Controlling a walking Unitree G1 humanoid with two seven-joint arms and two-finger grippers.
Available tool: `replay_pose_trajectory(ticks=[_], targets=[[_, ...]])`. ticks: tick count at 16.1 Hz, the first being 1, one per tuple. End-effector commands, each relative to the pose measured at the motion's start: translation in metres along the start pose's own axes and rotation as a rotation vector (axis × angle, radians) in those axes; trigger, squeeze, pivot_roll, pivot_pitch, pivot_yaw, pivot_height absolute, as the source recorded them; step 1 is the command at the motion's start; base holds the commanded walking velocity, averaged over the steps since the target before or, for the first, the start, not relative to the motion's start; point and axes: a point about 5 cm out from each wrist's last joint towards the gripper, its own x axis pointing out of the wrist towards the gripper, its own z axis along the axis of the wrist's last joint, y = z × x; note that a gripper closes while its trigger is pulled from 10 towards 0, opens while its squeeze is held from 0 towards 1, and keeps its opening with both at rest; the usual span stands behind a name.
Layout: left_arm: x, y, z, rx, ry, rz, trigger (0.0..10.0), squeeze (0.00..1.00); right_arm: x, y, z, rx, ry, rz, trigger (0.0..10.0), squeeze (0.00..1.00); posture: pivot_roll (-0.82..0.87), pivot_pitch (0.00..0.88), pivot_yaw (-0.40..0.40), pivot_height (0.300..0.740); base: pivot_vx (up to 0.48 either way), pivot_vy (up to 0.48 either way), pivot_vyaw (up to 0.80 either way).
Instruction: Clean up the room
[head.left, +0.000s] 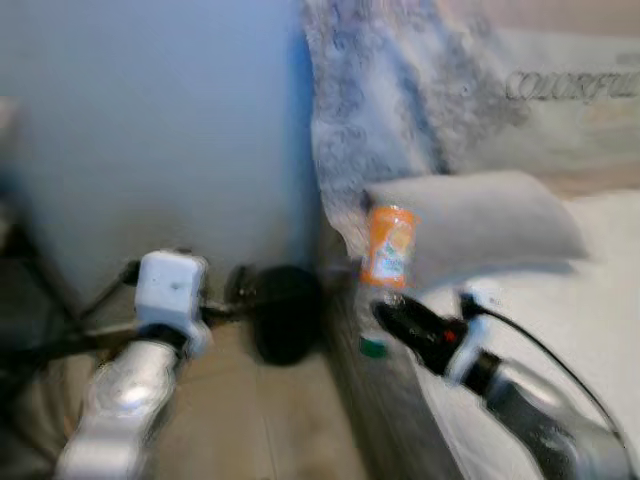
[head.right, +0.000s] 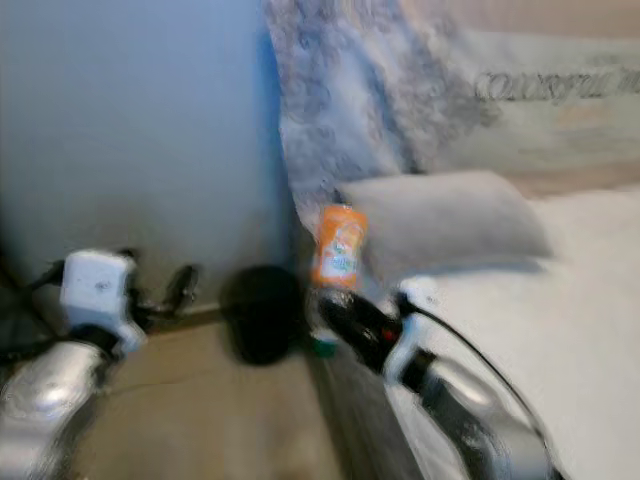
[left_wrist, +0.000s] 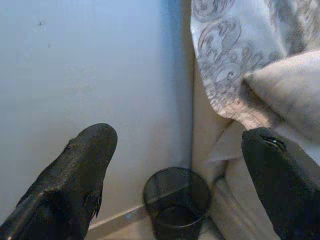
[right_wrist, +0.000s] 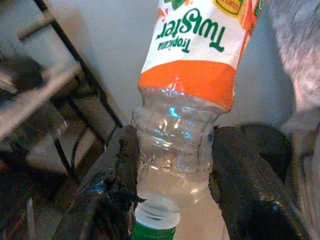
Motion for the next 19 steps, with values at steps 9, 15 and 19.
replay_pose_trajectory(ticks=[9,15,19], targets=[[0.002,0.007,-0.002,0.028,0.023,0.009,10.0,0.0,0.016,-0.005,0.004,-0.077,0.019,-0.05,10.0,0.0,0.12,0.0,-0.064,0.74,0.362,0.0,0.18],[0.0,0.005,-0.006,0.038,0.04,-0.015,10.0,0.0,0.024,-0.009,0.001,-0.12,0.064,-0.069,10.0,0.0,0.13,0.0,-0.068,0.74,0.361,0.0,-0.2],[0.0,0.004,-0.007,0.045,0.048,-0.036,10.0,0.0,0.024,-0.011,-0.003,-0.106,0.085,-0.086,10.0,0.0,0.12,0.0,-0.055,0.74,0.363,0.0,-0.6]])
